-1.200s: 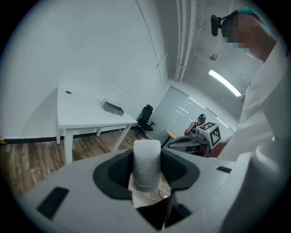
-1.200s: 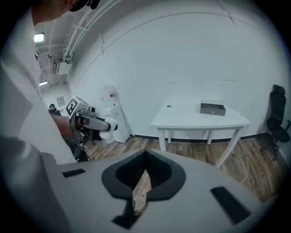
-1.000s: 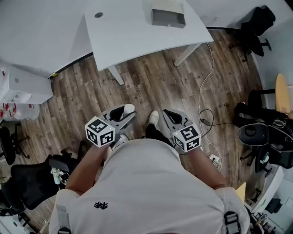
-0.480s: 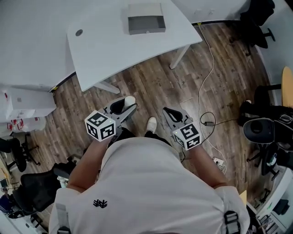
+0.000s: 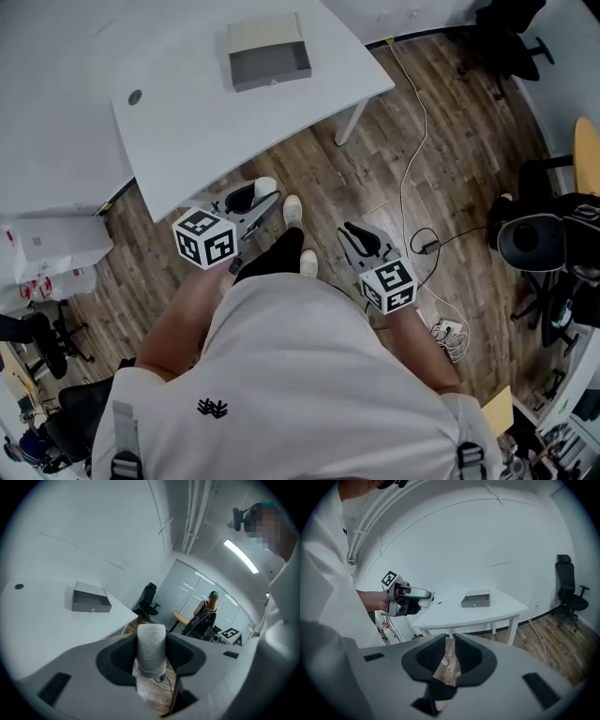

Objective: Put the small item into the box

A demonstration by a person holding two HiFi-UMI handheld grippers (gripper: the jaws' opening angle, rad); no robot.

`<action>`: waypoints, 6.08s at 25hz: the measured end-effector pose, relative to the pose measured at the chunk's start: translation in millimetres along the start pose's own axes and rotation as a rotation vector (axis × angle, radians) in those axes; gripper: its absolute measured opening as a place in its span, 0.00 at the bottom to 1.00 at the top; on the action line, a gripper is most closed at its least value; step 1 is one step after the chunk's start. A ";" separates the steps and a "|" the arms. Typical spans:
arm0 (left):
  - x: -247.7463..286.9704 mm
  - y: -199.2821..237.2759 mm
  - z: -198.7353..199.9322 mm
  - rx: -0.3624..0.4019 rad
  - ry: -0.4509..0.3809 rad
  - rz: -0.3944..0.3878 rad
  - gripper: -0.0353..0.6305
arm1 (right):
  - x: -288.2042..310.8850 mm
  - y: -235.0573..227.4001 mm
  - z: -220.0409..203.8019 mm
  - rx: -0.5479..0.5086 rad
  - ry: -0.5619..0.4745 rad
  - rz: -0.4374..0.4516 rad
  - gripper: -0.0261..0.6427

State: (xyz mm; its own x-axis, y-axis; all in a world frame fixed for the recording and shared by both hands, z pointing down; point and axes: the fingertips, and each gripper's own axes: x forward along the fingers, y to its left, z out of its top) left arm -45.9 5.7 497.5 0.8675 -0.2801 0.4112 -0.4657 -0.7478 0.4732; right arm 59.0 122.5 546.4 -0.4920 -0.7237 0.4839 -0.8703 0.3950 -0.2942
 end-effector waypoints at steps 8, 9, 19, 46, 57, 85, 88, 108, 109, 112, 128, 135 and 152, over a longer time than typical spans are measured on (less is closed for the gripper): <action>47.3 72.3 54.4 -0.004 0.004 0.030 0.32 | 0.5 -51.0 37.7 0.021 0.009 -0.143 0.11; 53.1 82.2 64.0 -0.011 -0.001 0.037 0.32 | 5.0 -58.4 44.0 0.020 0.011 -0.152 0.10; 102.7 181.7 124.0 -0.043 -0.009 0.195 0.32 | 49.7 -104.9 92.5 0.016 0.003 -0.128 0.10; 194.2 339.0 80.5 -0.273 0.399 0.711 0.33 | 113.6 -300.3 176.8 -0.072 0.084 0.193 0.09; 202.1 344.1 60.0 -0.205 0.660 0.798 0.34 | 129.0 -325.1 182.8 -0.077 0.107 0.257 0.09; 169.9 281.7 118.2 -0.200 0.191 0.693 0.44 | 150.5 -300.7 171.5 -0.105 0.128 0.398 0.08; 163.9 261.5 132.0 -0.187 0.073 0.663 0.44 | 156.8 -292.6 170.5 -0.126 0.138 0.421 0.08; 51.9 85.7 114.4 -0.023 -0.238 0.301 0.06 | 165.4 -148.9 180.5 -0.268 0.129 0.442 0.05; 45.3 81.0 111.5 -0.023 -0.244 0.288 0.06 | 164.0 -140.6 180.2 -0.269 0.129 0.441 0.05; 28.7 72.0 99.1 -0.033 -0.250 0.267 0.06 | 157.4 -117.8 177.3 -0.274 0.125 0.432 0.05; -32.7 36.3 40.9 0.060 -0.197 0.196 0.06 | 120.3 -45.6 140.5 -0.279 0.060 0.334 0.05; -41.3 29.0 25.9 0.053 -0.200 0.171 0.06 | 110.6 -26.2 128.7 -0.294 0.051 0.323 0.05; -51.2 30.4 19.5 0.056 -0.210 0.189 0.06 | 112.8 -9.9 133.6 -0.332 0.042 0.345 0.05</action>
State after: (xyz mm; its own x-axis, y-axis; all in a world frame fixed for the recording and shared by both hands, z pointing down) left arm -101.0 -14.4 475.6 0.7863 -0.5317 0.3147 -0.6171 -0.7011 0.3573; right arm 15.1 -38.6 493.8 -0.7479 -0.4975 0.4395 -0.6124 0.7726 -0.1676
